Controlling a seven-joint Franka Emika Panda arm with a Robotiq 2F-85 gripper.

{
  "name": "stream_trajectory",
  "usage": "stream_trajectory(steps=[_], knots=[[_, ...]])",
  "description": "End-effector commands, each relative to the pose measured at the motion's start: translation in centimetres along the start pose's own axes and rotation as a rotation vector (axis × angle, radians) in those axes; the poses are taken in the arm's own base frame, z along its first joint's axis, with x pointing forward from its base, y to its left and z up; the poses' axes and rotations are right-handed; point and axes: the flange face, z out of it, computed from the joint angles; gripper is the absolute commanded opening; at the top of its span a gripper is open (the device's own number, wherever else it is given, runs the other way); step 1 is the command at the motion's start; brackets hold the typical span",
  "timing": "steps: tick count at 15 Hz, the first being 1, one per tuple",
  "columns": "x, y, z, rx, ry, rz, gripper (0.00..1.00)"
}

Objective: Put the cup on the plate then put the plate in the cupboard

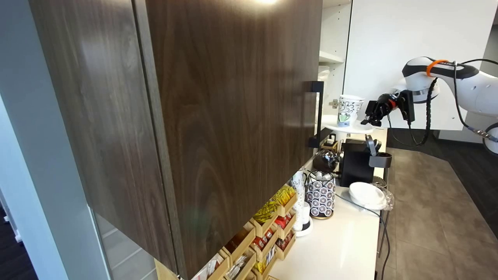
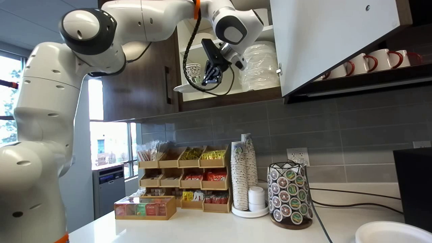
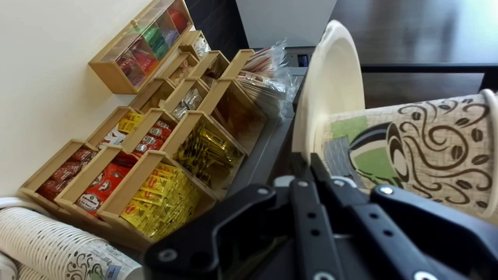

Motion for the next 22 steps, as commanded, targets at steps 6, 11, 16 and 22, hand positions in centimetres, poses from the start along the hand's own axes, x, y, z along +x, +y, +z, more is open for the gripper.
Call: stream_trajectory(steps=[6,11,16,22], knots=[[1.3,-2.3,-0.5,-0.051,0.039,0.057,0.03],[2.8,-2.4,-0.1,-0.06,0.044,0.12,0.03],[4.6,-2.7,0.5,-0.072,0.075,0.151,0.03],[6.7,-3.2,1.4,-0.093,0.117,0.167,0.03]])
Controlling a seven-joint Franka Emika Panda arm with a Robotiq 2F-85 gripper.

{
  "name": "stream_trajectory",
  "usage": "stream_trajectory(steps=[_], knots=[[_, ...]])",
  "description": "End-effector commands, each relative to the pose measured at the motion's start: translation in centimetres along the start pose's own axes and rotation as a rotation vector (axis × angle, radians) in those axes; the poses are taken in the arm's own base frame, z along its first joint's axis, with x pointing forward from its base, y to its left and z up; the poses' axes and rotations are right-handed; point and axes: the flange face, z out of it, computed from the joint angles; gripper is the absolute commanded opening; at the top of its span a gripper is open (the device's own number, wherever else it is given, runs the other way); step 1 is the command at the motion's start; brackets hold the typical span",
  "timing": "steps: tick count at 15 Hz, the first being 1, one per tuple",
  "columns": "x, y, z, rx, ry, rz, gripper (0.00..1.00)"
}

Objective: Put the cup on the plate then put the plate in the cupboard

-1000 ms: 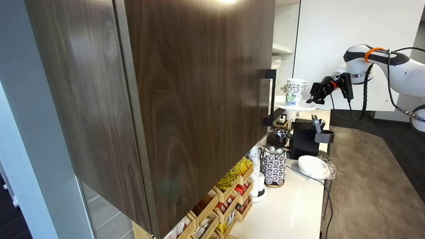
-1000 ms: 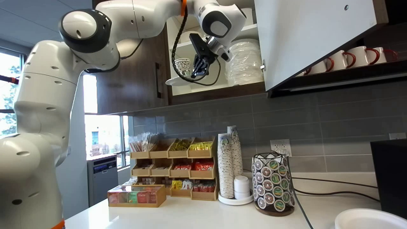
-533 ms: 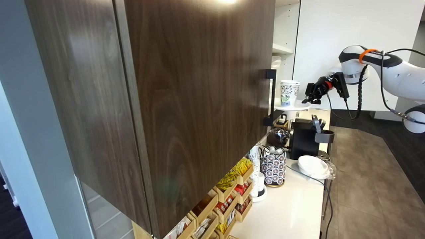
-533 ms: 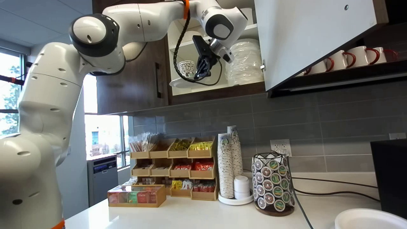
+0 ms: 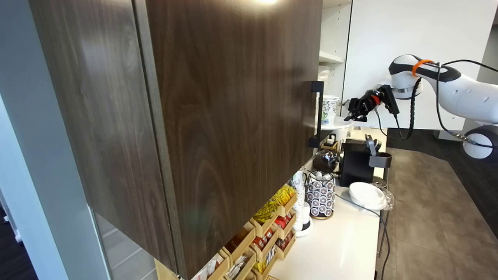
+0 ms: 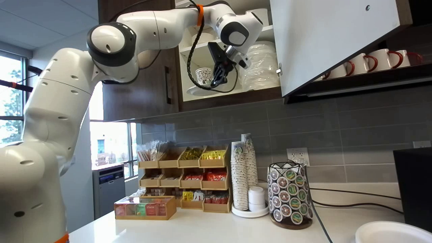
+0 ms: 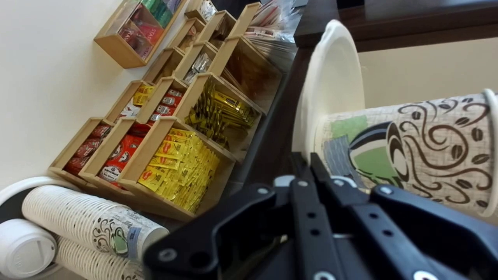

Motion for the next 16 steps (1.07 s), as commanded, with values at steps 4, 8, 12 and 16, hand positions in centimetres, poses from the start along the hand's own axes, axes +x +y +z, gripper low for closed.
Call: stream_trajectory(steps=[4,8,12,16], knots=[[2.1,-1.2,1.0,-0.039,0.05,0.027,0.02],[3.1,-1.5,1.9,-0.053,0.054,0.049,0.02],[3.9,-1.6,3.0,-0.065,0.046,0.074,0.03],[4.5,-1.9,3.7,-0.068,0.038,0.096,0.03]])
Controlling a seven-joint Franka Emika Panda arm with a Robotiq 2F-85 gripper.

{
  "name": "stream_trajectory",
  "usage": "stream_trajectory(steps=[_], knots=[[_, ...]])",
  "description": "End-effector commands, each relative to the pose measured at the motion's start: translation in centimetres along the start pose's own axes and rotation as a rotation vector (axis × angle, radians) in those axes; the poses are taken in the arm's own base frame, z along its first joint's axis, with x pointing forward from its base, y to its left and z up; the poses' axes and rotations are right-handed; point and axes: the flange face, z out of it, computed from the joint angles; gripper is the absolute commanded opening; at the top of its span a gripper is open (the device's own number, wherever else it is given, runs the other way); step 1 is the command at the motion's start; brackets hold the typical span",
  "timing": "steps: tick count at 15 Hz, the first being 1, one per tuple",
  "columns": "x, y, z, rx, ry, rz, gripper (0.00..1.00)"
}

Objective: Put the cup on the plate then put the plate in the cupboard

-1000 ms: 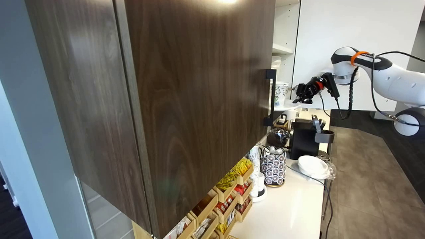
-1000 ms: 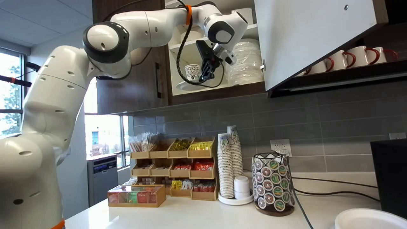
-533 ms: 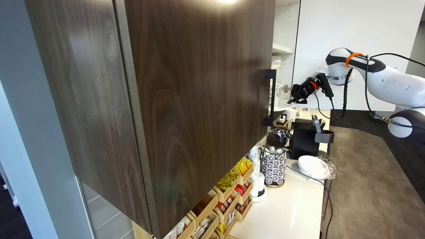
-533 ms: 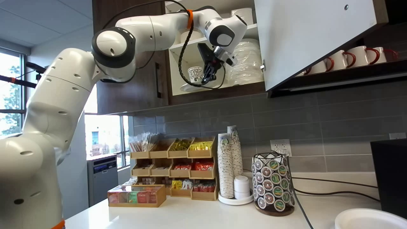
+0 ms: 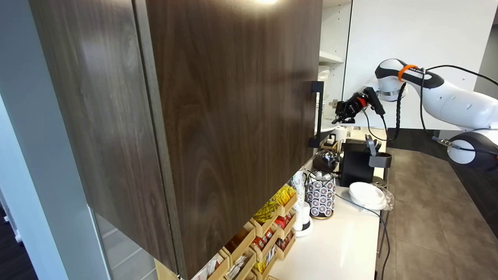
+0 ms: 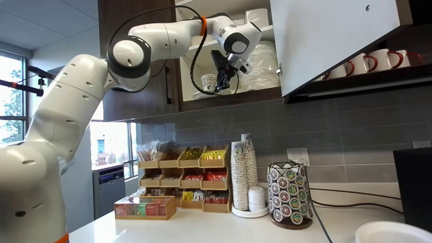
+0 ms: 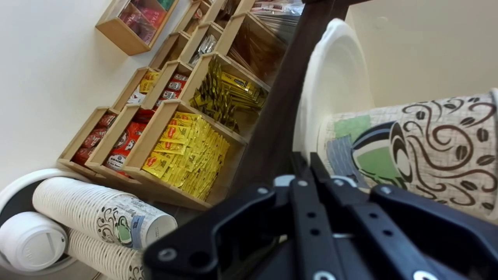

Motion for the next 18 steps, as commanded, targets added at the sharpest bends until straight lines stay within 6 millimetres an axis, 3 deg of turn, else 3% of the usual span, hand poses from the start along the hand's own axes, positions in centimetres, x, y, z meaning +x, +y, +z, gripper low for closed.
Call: stream_trajectory(steps=[1,7,8,12,18], knots=[[0.8,-0.7,0.7,-0.024,0.011,0.036,0.03],[1.1,-1.5,1.7,-0.025,-0.001,0.045,0.03],[1.0,-1.6,1.7,-0.034,-0.002,0.04,0.24],[0.9,-1.7,1.1,-0.048,0.013,0.035,0.5],[-0.7,-2.4,-2.3,-0.06,0.09,-0.019,0.96]])
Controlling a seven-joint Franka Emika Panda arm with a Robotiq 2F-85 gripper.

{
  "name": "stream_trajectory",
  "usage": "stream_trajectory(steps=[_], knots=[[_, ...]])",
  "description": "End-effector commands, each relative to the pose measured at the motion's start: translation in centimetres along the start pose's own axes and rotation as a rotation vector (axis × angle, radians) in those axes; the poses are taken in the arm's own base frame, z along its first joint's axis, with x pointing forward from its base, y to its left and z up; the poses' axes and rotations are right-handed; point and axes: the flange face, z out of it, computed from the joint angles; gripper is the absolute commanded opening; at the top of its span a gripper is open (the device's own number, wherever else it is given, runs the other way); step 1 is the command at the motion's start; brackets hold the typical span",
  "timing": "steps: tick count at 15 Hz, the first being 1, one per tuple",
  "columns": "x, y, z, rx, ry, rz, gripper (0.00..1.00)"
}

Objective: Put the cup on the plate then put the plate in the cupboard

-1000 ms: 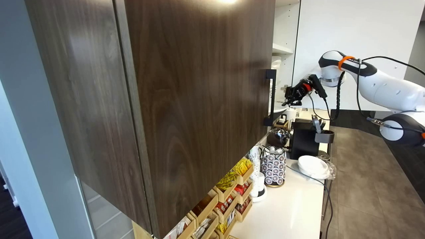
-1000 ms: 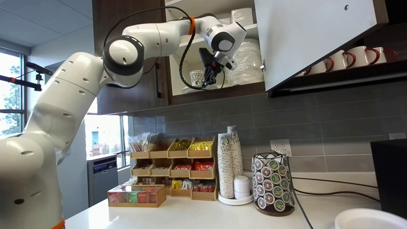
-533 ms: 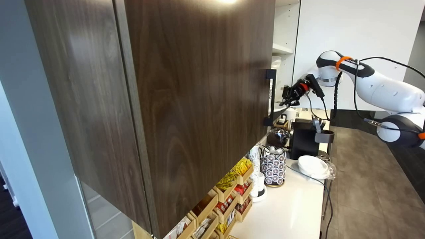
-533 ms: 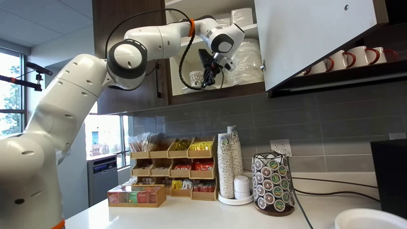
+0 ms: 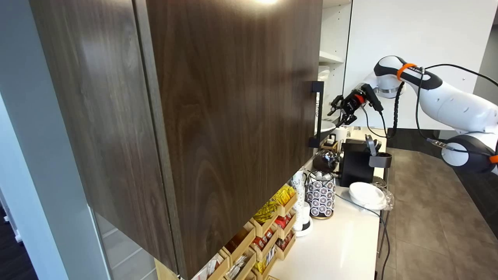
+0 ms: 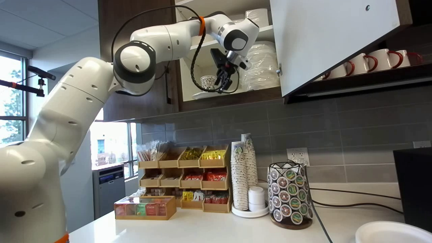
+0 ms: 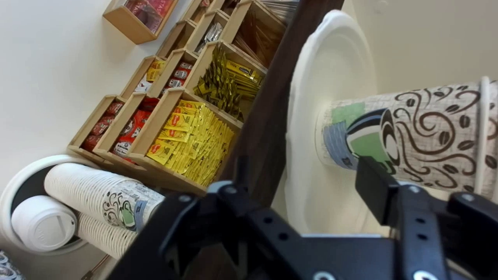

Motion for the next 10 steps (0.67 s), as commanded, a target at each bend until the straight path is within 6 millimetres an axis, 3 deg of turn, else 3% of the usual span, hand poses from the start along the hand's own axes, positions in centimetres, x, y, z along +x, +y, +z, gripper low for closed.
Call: stream_trajectory(steps=[1,10], knots=[[-1.3,-0.7,-2.8,-0.018,0.066,-0.051,1.0],[-6.4,-3.2,-8.5,-0.122,0.202,-0.448,1.0]])
